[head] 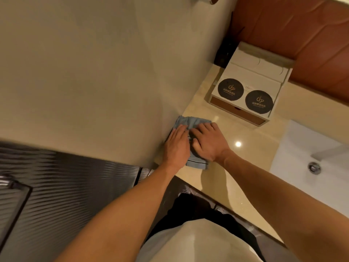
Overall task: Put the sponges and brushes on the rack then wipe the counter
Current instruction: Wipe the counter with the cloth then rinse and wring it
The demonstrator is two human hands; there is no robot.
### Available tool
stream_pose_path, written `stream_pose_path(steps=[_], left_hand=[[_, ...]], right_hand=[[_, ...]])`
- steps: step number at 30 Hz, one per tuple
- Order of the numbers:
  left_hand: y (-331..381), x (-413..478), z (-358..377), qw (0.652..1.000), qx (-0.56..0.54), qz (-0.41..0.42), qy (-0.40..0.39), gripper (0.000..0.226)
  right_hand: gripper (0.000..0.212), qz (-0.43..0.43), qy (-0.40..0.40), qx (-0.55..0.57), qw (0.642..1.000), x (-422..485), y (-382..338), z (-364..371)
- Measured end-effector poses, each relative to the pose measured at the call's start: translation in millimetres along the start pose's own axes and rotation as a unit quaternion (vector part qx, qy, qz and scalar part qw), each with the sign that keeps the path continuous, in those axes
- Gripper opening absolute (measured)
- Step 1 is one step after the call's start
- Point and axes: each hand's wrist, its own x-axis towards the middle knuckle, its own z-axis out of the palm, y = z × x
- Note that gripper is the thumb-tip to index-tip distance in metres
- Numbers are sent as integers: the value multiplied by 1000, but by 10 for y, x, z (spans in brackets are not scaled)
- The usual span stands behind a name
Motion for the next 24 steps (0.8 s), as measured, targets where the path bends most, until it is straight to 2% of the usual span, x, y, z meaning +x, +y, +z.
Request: stream_pose_path(steps=[2,4,6,8,11,19,21,24], left_hand=[[86,-99,10,999,-11,-22,30,43],[195,-166,61,996,-26,-66,52,41],[313,-223,146,989,-40,-130,54,48],[368,-279,239,984,-39,-164,60,57],[241,-370,292,989,-29,-148,6,54],[-151,-615,84,998,29,-47,0,60],[-101,-559,21,997,20,-75,-12,60],[52,-594,-42,989,1,-150,5,47]], right_hand=[[59,-15,-4,5,1000,150,49,10],[69,-22,-51,-6,998,229,16,123],[72,-18,-86,-11,996,191,-40,283],[70,7,-84,-7,996,115,-77,343],[69,18,-88,-19,996,47,-139,321],[74,13,-111,-36,993,-177,-419,275],[73,-6,-99,-41,994,-190,-417,190],[71,-45,-68,-7,997,-138,-327,98]])
